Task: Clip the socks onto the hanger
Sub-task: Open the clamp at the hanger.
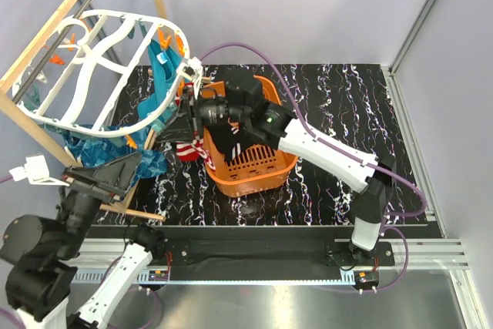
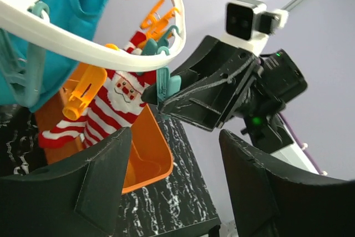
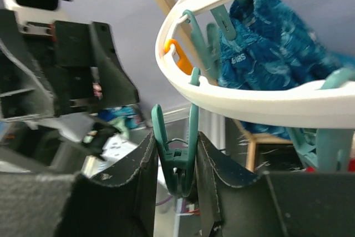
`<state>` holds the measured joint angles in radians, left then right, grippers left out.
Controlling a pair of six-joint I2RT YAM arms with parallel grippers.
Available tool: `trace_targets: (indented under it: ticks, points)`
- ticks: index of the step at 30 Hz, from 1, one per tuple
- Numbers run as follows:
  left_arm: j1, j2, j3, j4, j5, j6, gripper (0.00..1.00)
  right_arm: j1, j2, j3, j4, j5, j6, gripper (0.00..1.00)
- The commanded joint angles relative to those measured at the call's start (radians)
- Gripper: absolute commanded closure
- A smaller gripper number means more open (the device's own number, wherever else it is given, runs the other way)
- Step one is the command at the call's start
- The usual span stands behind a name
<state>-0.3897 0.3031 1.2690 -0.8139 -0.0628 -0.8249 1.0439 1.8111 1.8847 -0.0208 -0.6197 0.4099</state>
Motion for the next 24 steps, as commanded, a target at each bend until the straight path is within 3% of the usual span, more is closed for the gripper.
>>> trace_targets:
  ticks: [1, 11, 24]
  points:
    - [-0.005, 0.014, -0.052, 0.182, 0.057, -0.059, 0.30, -0.027, 0.017, 0.030, 0.062, -0.302, 0.280, 0.74]
    - [-0.005, 0.067, -0.154, 0.360, 0.118, -0.077, 0.30, -0.027, 0.034, 0.050, 0.159, -0.457, 0.510, 0.72]
    - [-0.005, 0.067, -0.186, 0.435, 0.152, -0.071, 0.37, -0.028, 0.086, 0.080, 0.275, -0.494, 0.658, 0.74]
